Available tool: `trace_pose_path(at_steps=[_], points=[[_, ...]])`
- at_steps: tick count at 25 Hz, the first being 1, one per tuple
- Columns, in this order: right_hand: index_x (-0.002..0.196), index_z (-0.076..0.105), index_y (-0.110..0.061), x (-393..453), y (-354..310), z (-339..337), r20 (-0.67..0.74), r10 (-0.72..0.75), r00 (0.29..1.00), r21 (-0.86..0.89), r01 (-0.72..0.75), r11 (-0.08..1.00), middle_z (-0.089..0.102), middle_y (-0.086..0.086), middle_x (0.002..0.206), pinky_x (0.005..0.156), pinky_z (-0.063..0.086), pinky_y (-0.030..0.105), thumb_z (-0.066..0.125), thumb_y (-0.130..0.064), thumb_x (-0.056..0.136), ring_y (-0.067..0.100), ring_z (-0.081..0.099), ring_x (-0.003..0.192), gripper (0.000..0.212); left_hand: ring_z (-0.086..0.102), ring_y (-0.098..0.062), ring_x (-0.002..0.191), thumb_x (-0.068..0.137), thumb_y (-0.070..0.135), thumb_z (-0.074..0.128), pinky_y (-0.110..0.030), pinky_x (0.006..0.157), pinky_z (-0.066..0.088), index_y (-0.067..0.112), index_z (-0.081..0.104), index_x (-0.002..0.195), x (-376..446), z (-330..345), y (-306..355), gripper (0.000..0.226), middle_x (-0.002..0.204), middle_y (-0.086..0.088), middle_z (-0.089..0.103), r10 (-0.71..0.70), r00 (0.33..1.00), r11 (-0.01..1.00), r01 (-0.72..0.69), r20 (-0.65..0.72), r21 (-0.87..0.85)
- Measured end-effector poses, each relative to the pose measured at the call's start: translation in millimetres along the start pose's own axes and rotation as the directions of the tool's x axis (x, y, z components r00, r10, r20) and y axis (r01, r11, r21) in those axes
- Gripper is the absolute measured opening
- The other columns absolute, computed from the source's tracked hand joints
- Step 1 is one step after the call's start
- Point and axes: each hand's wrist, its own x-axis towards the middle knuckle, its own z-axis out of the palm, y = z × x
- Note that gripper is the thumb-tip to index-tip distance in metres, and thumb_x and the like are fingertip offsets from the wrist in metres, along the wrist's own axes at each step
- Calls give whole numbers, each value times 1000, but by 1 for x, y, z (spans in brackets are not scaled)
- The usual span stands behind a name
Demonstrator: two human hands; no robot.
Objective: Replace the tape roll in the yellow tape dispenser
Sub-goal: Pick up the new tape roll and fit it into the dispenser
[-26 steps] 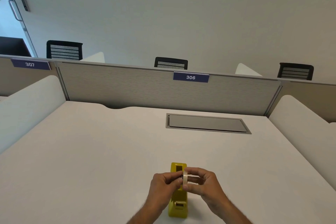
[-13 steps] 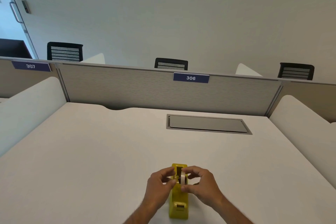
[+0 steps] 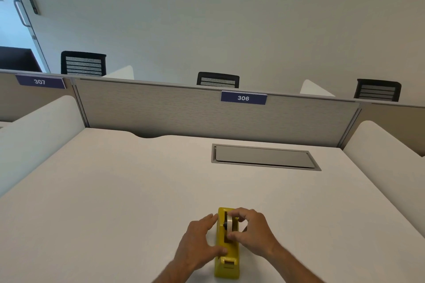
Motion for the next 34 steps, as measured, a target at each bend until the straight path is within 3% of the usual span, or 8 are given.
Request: trace_pose_path(at_steps=[8,18,25,31,34], points=[[117,62,-40,6,5,3,-1,-36,999,-119,36,992,60,-8,114,90,55,31,80,-38,65,8,53,106,55,38,-11,137,63,66,78,-35,110,38,49,23,149,4,5,2,103,154,20,38,18,1000,1000,-18,-10,11],[114,64,-47,2,5,12,-58,-10,998,-153,1,988,54,-8,104,77,44,14,77,-44,63,6,54,92,53,37,-9,136,64,62,78,-31,110,37,47,25,149,5,4,-2,102,152,20,41,50,999,999,-50,-13,1],[127,57,-42,-2,8,18,-55,-93,994,-244,77,967,59,-7,114,88,49,21,74,-46,71,8,54,105,58,34,-8,136,63,53,81,-27,110,30,42,31,149,4,2,1,100,153,18,39,64,998,997,-64,-9,-52],[129,56,-39,-3,13,18,-56,-169,984,-268,148,952,63,-13,122,90,49,25,71,-47,71,7,49,110,60,37,-8,135,69,32,78,-30,116,33,38,47,141,5,-1,6,79,151,12,43,57,998,984,-62,-36,-170],[130,56,-37,-3,13,18,-54,-200,978,-287,177,941,63,-17,123,90,50,25,69,-48,73,6,49,108,60,35,-9,138,73,33,75,-30,117,29,40,51,138,5,-1,7,69,152,10,41,65,997,982,-73,-49,-175]])
